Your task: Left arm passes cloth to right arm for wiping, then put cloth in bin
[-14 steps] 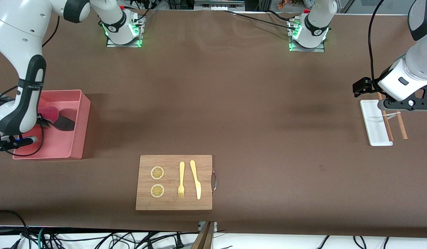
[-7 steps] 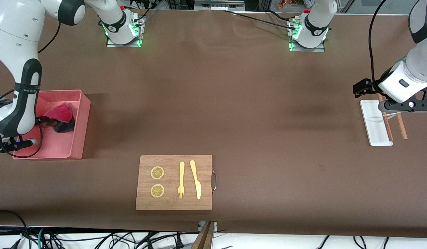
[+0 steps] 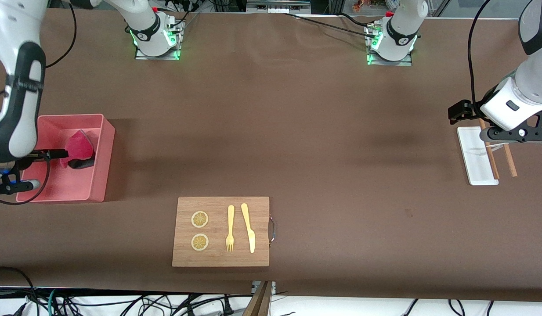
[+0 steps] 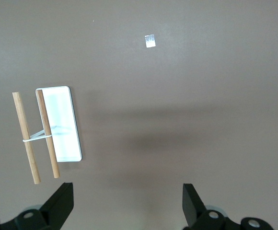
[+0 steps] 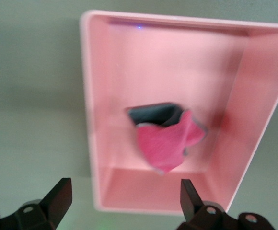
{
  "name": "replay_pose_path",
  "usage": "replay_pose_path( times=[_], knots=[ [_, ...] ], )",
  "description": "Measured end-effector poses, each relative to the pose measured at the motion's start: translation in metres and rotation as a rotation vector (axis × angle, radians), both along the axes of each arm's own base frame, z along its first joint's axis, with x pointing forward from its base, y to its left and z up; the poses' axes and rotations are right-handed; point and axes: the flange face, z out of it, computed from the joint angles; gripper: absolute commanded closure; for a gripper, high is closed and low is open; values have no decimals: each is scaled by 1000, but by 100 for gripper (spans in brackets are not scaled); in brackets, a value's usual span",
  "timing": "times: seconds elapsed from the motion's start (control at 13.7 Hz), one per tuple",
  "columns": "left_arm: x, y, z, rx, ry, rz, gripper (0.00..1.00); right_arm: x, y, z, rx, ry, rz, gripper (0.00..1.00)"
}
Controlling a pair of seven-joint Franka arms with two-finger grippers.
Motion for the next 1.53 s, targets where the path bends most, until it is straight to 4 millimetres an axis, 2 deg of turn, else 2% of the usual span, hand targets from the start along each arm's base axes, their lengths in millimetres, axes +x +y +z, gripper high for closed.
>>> replay_pose_path(
  times=[0.22, 0.36, 0.58, 0.73, 0.88, 1.02, 1.17, 1.53],
  knots=[
    [0, 0, 0, 0, 0, 0, 0, -14, 71, 73, -19, -39, -91, 0],
    [0, 0, 0, -1, 0, 0, 0, -28, 111, 115, -17, -79, -166, 0],
    [0, -1, 1, -1, -3, -2, 0, -53, 141, 160, 6, -128, -173, 0],
    [1, -1, 7, -3, -16, -2, 0, -68, 139, 178, -2, -151, -171, 0],
    [2, -1, 12, -4, -26, -2, 0, -81, 122, 205, -29, -203, -190, 0],
    [2, -1, 13, -4, -28, -2, 0, -95, 114, 230, -27, -245, -202, 0],
    [2, -2, 13, -4, -29, -3, 0, -104, 118, 233, -25, -244, -194, 0],
    [2, -4, 17, -5, -38, -7, 0, -104, 124, 221, -26, -220, -185, 0]
  ],
)
